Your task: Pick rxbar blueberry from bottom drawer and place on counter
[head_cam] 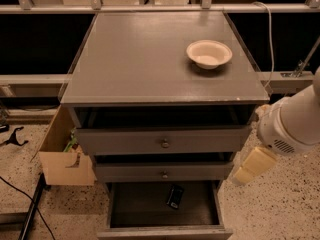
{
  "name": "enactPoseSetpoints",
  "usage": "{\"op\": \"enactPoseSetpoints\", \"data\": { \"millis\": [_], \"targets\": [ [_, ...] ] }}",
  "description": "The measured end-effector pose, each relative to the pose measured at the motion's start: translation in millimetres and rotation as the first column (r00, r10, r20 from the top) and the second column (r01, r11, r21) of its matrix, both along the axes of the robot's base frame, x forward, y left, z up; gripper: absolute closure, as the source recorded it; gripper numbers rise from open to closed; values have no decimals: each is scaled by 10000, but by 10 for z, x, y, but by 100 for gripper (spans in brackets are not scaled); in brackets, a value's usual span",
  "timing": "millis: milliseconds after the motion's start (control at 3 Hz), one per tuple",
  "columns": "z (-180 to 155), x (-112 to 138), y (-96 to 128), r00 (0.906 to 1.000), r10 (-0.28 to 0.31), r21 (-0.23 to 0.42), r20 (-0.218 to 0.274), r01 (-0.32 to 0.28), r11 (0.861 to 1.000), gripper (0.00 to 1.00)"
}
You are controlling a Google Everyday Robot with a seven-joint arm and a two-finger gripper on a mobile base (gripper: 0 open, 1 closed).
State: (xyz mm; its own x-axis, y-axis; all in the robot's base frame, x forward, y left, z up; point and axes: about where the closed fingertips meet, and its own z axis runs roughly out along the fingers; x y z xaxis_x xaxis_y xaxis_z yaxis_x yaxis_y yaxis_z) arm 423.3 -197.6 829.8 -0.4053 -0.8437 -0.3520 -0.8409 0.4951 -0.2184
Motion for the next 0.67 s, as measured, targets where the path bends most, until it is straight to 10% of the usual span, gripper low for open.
{"op": "enactPoseSetpoints", "data": {
  "millis": [667],
  "targets": [
    [-1057, 127, -55, 9913, -1298, 694, -216, 1310, 9890, 0]
  ]
}}
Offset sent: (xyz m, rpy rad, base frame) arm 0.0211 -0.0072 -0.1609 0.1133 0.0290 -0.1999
